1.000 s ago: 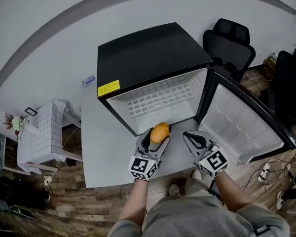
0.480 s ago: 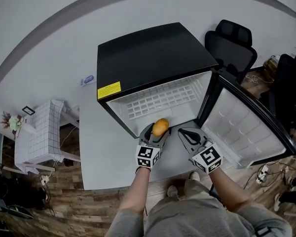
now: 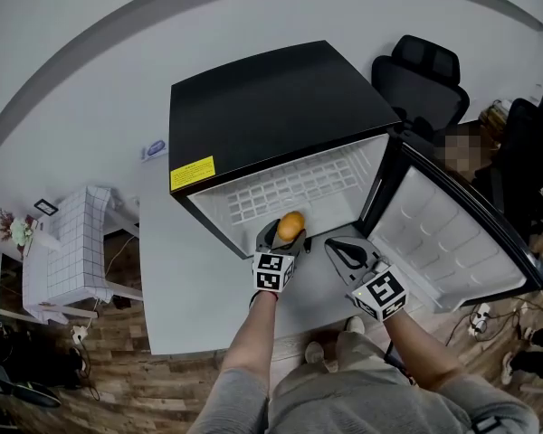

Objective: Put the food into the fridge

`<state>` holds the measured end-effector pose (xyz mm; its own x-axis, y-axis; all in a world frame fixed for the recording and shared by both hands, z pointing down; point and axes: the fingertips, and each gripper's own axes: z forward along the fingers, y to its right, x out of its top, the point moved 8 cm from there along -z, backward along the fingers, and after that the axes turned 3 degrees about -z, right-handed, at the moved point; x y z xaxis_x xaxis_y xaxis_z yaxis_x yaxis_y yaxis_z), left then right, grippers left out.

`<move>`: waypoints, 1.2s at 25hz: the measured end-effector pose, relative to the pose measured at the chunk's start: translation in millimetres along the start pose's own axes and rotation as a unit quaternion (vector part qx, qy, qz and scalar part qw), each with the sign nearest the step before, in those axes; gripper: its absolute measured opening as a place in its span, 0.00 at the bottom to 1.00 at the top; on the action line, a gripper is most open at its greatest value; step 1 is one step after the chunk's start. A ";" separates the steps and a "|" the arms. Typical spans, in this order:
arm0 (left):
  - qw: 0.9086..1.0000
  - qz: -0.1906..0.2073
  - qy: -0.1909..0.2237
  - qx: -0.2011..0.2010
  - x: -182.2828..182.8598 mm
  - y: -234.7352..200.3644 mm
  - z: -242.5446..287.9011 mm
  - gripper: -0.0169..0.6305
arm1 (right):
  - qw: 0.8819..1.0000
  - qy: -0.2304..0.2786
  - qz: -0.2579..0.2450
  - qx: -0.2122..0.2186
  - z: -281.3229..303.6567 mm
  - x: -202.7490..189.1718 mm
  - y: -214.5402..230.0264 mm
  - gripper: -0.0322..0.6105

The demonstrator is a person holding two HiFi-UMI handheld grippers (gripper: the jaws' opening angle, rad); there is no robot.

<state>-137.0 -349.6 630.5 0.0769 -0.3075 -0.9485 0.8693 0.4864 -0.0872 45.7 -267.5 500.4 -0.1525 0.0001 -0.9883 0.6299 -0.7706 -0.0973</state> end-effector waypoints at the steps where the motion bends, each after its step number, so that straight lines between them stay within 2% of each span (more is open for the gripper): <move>1: 1.000 -0.001 -0.001 0.000 -0.9 -0.6 2.5 0.51 | 1.000 0.000 0.001 0.001 1.5 -0.3 0.6 0.07; 10: 0.999 0.014 -0.035 0.014 -17.1 -10.7 20.9 0.51 | 1.000 -0.014 0.024 -0.003 29.3 -27.4 16.9 0.07; 19: 0.998 0.012 -0.047 0.026 -23.6 -25.0 36.3 0.51 | 0.994 -0.094 0.039 -0.034 75.9 -85.3 46.8 0.07; 30: 0.996 0.019 -0.063 0.053 -24.3 -35.1 52.6 0.51 | 0.994 -0.101 0.038 -0.025 80.1 -89.1 50.0 0.07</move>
<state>-143.7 -402.2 672.6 0.1661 -0.3946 -0.9037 0.9106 0.4131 -0.0130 29.8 -357.0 593.0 -0.2503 -0.1888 -0.9496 0.6812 -0.7313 -0.0341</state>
